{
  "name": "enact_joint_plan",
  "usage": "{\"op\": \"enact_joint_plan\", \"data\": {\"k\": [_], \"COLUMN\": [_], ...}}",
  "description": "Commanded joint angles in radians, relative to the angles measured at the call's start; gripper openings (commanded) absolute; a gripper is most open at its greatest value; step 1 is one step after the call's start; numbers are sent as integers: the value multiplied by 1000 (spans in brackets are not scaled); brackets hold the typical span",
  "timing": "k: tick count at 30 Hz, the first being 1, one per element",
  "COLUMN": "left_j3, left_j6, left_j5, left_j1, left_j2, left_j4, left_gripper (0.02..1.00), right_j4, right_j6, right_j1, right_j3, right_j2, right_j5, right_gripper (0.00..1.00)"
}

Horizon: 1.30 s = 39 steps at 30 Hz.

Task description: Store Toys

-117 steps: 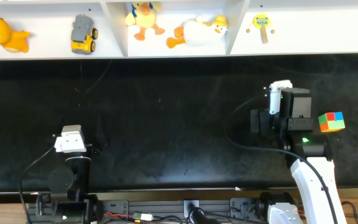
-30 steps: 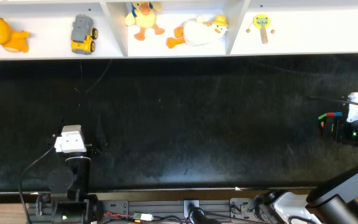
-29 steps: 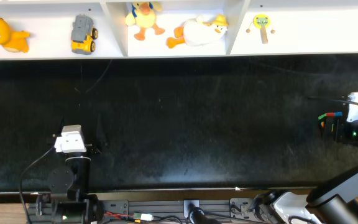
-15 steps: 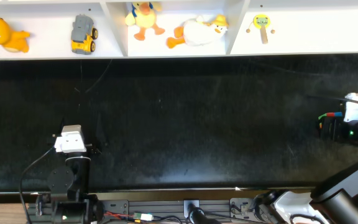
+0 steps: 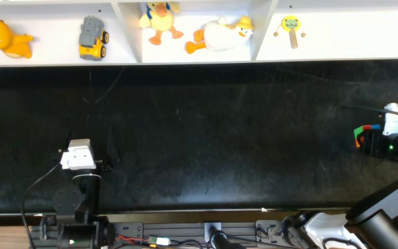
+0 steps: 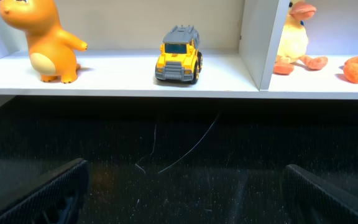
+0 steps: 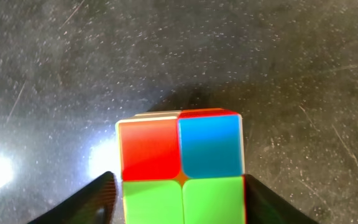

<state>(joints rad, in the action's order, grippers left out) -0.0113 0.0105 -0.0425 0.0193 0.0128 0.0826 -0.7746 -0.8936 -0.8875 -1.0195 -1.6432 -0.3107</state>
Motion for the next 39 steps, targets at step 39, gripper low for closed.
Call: {"op": "enact_joint_plan", "data": {"k": [39], "left_j3": [3], "left_j6": [19], "left_j5": [-12], "left_j1": [-4], "left_j2": [-11], "left_j4": [-2], "left_gripper": [998], "right_j4": [33], "right_j6": [113], "right_j1": [158], "right_j3": [-275], "right_j2": [68], "right_j5": [20], "right_gripper": [395]}}
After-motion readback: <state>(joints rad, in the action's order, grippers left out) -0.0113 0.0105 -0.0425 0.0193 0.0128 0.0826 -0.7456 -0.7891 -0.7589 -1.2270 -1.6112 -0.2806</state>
